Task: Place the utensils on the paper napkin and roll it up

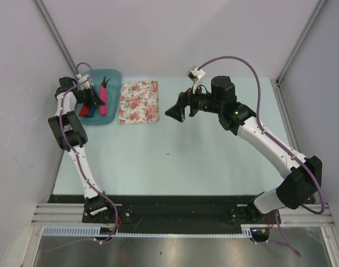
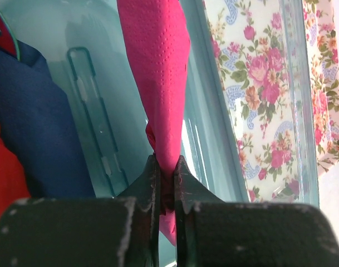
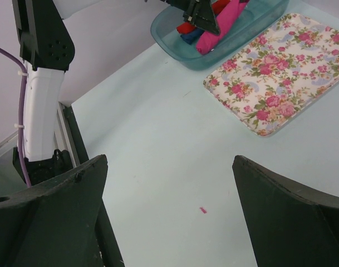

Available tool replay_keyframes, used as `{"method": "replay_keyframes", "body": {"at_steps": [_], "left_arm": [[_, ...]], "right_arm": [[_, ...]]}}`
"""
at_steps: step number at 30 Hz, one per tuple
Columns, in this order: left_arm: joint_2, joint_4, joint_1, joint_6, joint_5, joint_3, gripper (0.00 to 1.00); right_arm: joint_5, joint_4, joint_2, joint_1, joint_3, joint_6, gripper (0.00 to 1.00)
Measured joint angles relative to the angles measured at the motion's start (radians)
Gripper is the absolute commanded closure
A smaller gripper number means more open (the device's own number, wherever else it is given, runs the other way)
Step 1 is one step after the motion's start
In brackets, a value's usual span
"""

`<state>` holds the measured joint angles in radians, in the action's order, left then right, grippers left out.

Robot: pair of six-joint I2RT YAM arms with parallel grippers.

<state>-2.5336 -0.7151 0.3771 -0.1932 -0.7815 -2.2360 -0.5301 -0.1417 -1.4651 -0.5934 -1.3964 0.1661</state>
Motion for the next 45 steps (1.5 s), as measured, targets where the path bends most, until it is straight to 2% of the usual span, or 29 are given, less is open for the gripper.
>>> {"method": "replay_keyframes", "body": {"at_steps": [9,13,19,25,33,44,45], "left_arm": [[-0.013,-0.013,0.000,-0.007,-0.007,0.000,0.88],[-0.027,-0.019,0.000,-0.006,-0.006,-0.016,0.77],[-0.051,-0.009,-0.001,-0.007,0.011,-0.044,0.68],[-0.051,0.013,-0.001,-0.008,0.024,-0.046,0.62],[-0.050,0.040,-0.003,-0.009,0.037,-0.042,0.59],[-0.021,0.051,-0.011,-0.015,0.057,-0.006,0.46],[-0.017,0.051,-0.013,-0.018,0.062,-0.001,0.42]], "right_arm": [[0.000,-0.001,0.000,-0.003,0.000,-0.003,0.00],[0.000,-0.003,0.000,-0.007,0.000,-0.003,0.00],[0.003,-0.004,-0.002,-0.008,-0.001,-0.005,0.00],[0.003,-0.006,-0.002,-0.008,-0.001,-0.006,0.00],[0.002,-0.006,-0.002,-0.008,-0.001,-0.005,0.00],[-0.001,-0.004,-0.002,-0.007,-0.001,-0.002,0.00],[-0.001,-0.004,-0.002,-0.007,-0.001,-0.002,0.00]]}}
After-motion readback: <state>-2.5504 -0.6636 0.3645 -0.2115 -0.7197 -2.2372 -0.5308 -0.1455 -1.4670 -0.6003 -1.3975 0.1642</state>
